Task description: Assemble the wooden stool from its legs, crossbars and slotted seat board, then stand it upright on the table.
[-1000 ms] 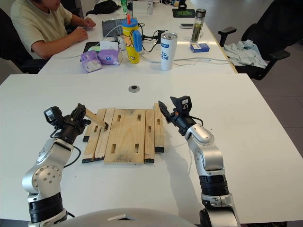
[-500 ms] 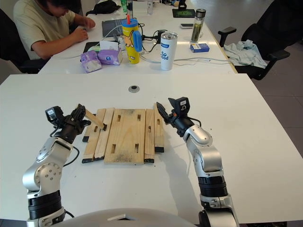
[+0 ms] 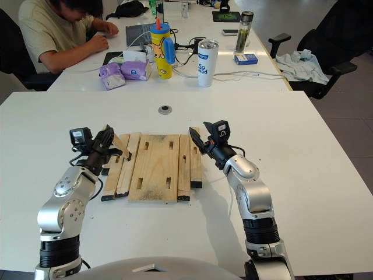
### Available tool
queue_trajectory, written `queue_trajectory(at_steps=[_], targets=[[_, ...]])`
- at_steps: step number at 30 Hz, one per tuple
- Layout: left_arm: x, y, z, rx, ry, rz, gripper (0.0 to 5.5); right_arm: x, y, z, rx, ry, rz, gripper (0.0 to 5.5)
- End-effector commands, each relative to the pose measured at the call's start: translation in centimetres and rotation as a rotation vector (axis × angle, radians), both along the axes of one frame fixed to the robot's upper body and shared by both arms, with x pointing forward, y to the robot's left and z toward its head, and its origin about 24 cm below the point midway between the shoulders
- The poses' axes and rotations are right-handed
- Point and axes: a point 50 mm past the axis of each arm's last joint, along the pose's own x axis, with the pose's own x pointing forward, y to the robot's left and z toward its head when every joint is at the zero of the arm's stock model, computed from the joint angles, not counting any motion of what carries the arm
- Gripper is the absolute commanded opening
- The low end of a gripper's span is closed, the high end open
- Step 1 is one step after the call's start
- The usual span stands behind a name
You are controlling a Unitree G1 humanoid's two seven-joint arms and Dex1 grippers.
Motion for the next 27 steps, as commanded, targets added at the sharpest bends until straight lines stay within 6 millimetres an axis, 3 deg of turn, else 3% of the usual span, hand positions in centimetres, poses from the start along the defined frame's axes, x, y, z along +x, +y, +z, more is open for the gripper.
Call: queue_trajectory(at_steps=[1, 5, 13, 22, 23, 27], targets=[[-2.3, -0.1, -4.0, 0.051, 0.182, -0.006, 0.44, -0.3, 0.0, 0.0, -0.029, 0.006, 0.014, 2.83], [-3.4, -0.5, -4.9, 0.071, 0.208, -0.021, 0.44, -0.3, 0.1, 0.0, -0.043, 0.009, 0.026, 2.83], [-1.7, -2.0, -3.1, 0.099, 0.131, -0.086, 0.44, -0.3, 0.5, -0.2, -0.052, 0.021, 0.054, 2.83], [-1.5, -1.8, -2.7, 0.122, 0.100, -0.106, 0.44, 0.1, 0.5, -0.1, -0.054, 0.013, 0.054, 2.83], [-1.4, -1.8, -2.4, 0.125, 0.082, -0.107, 0.80, 0.1, 0.5, -0.1, -0.053, 0.012, 0.053, 2.83], [-1.0, -1.8, -0.8, 0.126, -0.014, -0.102, 1.40, 0.1, 0.6, -0.1, -0.049, 0.010, 0.050, 2.83]])
